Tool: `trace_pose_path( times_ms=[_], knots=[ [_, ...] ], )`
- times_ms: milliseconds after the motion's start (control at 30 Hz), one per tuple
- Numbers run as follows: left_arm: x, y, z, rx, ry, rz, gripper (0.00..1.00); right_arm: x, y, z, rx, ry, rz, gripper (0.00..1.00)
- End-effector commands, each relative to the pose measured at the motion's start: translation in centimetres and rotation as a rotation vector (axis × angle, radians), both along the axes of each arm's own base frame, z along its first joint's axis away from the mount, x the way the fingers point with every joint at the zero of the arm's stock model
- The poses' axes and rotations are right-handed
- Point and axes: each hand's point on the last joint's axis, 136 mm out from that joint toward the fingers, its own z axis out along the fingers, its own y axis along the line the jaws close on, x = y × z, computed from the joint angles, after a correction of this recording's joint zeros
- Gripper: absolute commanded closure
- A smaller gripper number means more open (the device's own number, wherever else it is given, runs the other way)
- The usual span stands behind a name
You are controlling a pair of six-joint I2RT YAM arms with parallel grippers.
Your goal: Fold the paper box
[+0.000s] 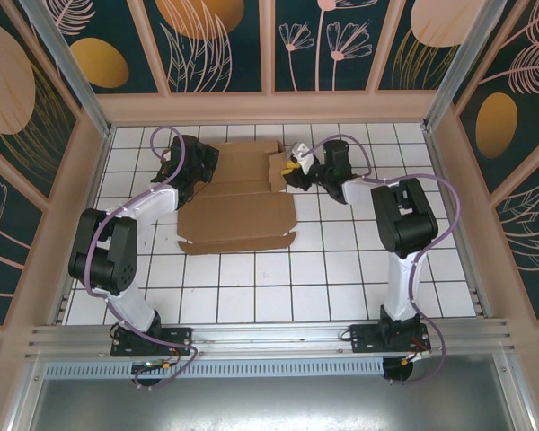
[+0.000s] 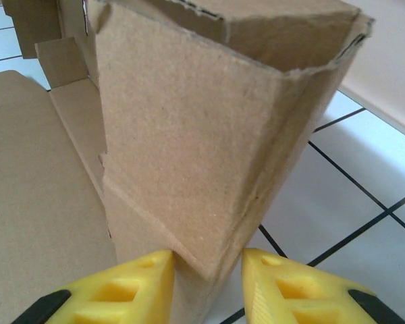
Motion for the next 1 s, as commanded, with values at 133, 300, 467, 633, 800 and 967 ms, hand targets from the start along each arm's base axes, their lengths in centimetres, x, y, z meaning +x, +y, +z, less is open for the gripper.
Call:
trace_pose_path(
  times_ms=[133,300,467,633,800,967],
  knots=[
    [-1.9,-0.1,-3.5,0.041,0.119,-0.043,1.00,0.4,0.3,2.7,0.004,-0.081,-0.019,0.56],
    [-1.9,-0.1,-3.6,0.043,0.117,-0.047,1.00,1.5,0.5,2.7,-0.012,-0.087,-0.058,0.40],
    [-2.3,-0.1,-3.8,0.041,0.118,-0.049,1.00,3.2,0.1,2.3,-0.036,-0.097,-0.154,0.42],
    [-2.7,0.0,-4.3,0.036,0.129,-0.049,1.00,3.6,0.3,2.2,-0.032,-0.106,-0.188,0.41],
    [-2.5,-0.1,-4.0,0.033,0.124,-0.048,1.00,3.2,1.3,1.9,-0.056,-0.121,-0.194,0.42],
    [-2.1,-0.2,-2.9,0.022,0.122,-0.046,1.00,3.3,1.4,2.0,-0.071,-0.136,-0.241,0.47]
  ],
)
